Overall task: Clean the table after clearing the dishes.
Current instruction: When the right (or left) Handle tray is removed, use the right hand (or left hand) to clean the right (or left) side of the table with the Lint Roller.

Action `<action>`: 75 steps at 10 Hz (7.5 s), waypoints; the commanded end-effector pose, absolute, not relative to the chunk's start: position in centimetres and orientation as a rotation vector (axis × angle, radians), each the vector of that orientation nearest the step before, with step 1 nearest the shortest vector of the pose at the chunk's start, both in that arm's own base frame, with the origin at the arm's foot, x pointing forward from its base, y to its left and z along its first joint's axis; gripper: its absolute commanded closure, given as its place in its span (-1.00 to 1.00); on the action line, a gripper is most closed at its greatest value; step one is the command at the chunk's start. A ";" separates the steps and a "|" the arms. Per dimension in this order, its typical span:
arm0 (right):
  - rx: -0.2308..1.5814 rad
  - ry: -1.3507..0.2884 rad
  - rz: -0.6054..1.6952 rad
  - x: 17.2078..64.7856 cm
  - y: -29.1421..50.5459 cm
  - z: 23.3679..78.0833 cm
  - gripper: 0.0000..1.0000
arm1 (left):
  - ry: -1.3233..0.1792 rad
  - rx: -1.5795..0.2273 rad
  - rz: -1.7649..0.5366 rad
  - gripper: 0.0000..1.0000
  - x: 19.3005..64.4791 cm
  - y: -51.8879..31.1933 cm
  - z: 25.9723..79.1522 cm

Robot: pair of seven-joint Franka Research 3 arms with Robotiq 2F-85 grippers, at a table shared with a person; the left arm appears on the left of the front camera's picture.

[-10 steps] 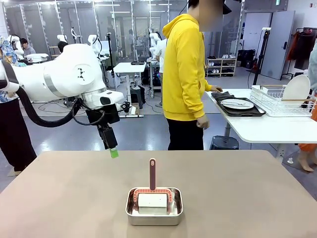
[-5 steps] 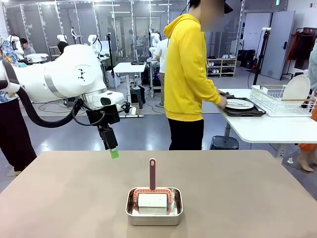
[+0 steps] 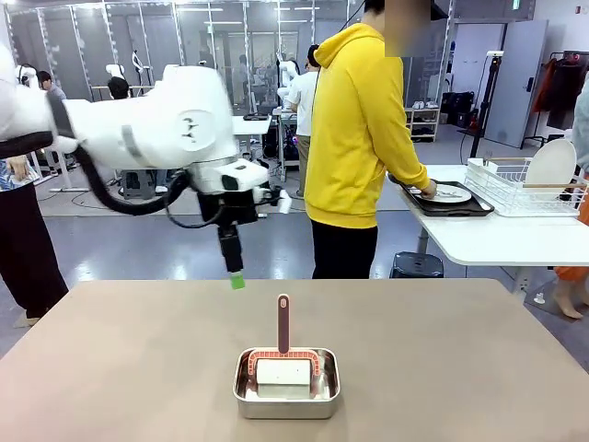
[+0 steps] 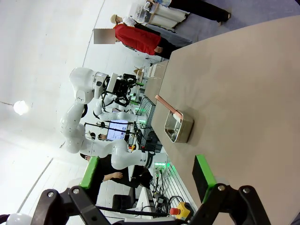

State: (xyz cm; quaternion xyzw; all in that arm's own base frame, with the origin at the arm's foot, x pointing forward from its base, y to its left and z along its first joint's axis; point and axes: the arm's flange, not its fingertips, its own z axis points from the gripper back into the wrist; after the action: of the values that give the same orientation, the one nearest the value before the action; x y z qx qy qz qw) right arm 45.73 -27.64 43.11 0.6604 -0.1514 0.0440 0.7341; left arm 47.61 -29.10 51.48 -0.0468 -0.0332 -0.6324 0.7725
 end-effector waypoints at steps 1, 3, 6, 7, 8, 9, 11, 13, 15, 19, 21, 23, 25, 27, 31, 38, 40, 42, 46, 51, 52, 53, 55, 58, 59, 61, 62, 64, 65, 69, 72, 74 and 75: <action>1.450 -0.348 0.115 45.4 -27.5 43.2 -0.96 | -0.032 -0.015 -1.503 -1.00 48.9 -32.2 52.2; 1.450 -0.348 0.115 45.4 -27.5 43.2 -0.96 | 0.028 -0.014 -1.536 -1.00 49.2 -35.0 51.7; 1.450 -0.348 0.115 45.4 -27.5 43.2 -0.96 | 0.013 -0.047 -1.585 -1.00 50.3 -36.4 49.8; 1.450 -0.348 0.115 45.4 -27.5 43.2 -0.96 | -0.013 -0.054 -1.619 -1.00 50.9 -36.6 49.0; 1.450 -0.348 0.115 45.4 -27.5 43.2 -0.96 | -0.051 -0.087 -1.641 -1.00 51.1 -36.7 48.4; 1.450 -0.348 0.115 45.4 -27.5 43.2 -0.96 | -0.018 -0.091 -1.638 -1.00 51.1 -37.1 47.3; 1.450 -0.348 0.115 45.4 -27.5 43.2 -0.96 | 0.050 -0.125 -1.618 -1.00 51.0 -38.1 45.3; 1.450 -0.348 0.115 45.4 -27.5 43.2 -0.96 | 0.070 -0.135 -1.609 -1.00 50.9 -38.6 43.8; 1.450 -0.348 0.115 45.4 -27.5 43.2 -0.96 | 0.085 -0.155 -1.606 -1.00 50.8 -39.1 42.3; 1.450 -0.348 0.115 45.4 -27.5 43.2 -0.96 | 0.113 -0.179 -1.604 -0.96 50.6 -39.5 40.8; 1.450 -0.348 0.115 45.4 -27.5 43.2 -0.96 | 0.127 -0.151 -1.596 -0.59 50.6 -39.3 41.4; 1.450 -0.348 0.115 45.4 -27.5 43.2 -0.96 | 0.138 -0.146 -1.590 -0.21 50.6 -39.2 41.5; 1.450 -0.348 0.115 45.4 -27.5 43.2 -0.96 | 0.157 -0.150 -1.584 0.17 50.6 -39.0 41.7; 1.450 -0.348 0.115 45.4 -27.5 43.2 -0.96 | 0.183 -0.154 -1.585 0.55 50.6 -38.8 41.9; 1.450 -0.348 0.115 45.4 -27.5 43.2 -0.96 | 0.176 -0.171 -1.582 1.00 50.5 -38.6 42.0; 1.450 -0.348 0.115 45.4 -27.5 43.2 -0.96 | 0.002 -0.116 -1.158 0.71 43.5 -35.2 54.2; 1.450 -0.348 0.115 45.4 -27.5 43.2 -0.96 | 0.029 -0.105 -0.815 0.71 43.2 -33.5 55.7; 1.450 -0.348 0.115 45.4 -27.5 43.2 -0.96 | 0.053 -0.134 -0.633 0.71 43.8 -32.4 56.4; 1.450 -0.348 0.115 45.4 -27.5 43.2 -0.96 | 0.031 -0.095 -0.649 0.71 44.6 -31.9 56.4; 1.450 -0.348 0.115 45.4 -27.5 43.2 -0.96 | -0.043 -0.106 -0.516 0.55 47.4 -29.0 55.9; 1.450 -0.348 0.115 45.4 -27.5 43.2 -0.96 | -0.056 -0.133 -0.444 0.55 48.0 -27.5 55.0; 1.450 -0.348 0.115 45.4 -27.5 43.2 -0.96 | -0.064 -0.145 -0.352 0.55 48.6 -26.5 53.4; 1.450 -0.348 0.115 45.4 -27.5 43.2 -0.96 | -0.062 -0.151 -0.219 0.55 49.7 -25.6 50.4; 1.450 -0.348 0.115 45.4 -27.5 43.2 -0.96 | -0.164 -0.201 -0.054 0.55 51.0 -22.4 47.4; 1.450 -0.348 0.115 45.4 -27.5 43.2 -0.96 | -0.190 -0.213 -0.046 0.55 51.6 -21.7 46.5; 1.450 -0.348 0.115 45.4 -27.5 43.2 -0.96 | -0.205 -0.223 -0.061 0.55 52.6 -20.2 44.9; 1.450 -0.348 0.115 45.4 -27.5 43.2 -0.96 | -0.122 -0.304 -0.059 0.55 53.3 -19.2 44.3; 1.450 -0.348 0.115 45.4 -27.5 43.2 -0.96 | -0.067 -0.359 -0.047 0.55 54.0 -18.0 44.4; 1.450 -0.348 0.115 45.4 -27.5 43.2 -0.96 | -0.042 -0.368 -0.048 0.55 54.1 -17.7 44.0; 1.450 -0.348 0.115 45.4 -27.5 43.2 -0.96 | -0.004 -0.316 -0.027 0.55 53.9 -17.1 42.5; 1.450 -0.348 0.115 45.4 -27.5 43.2 -0.96 | -0.001 -0.294 -0.007 0.55 53.3 -15.9 40.2; 1.450 -0.348 0.115 45.4 -27.5 43.2 -0.96 | 0.004 -0.302 -0.016 0.55 53.1 -14.9 39.5; 1.450 -0.348 0.115 45.4 -27.5 43.2 -0.96 | -0.019 -0.309 -0.021 0.55 53.2 -13.8 39.4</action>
State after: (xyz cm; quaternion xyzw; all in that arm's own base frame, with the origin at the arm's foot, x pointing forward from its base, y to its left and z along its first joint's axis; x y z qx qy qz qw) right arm 45.72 -27.66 43.13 0.6604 -0.1517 0.0441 0.7341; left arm 53.67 -15.41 40.36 -0.1539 0.0083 -0.0025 0.9880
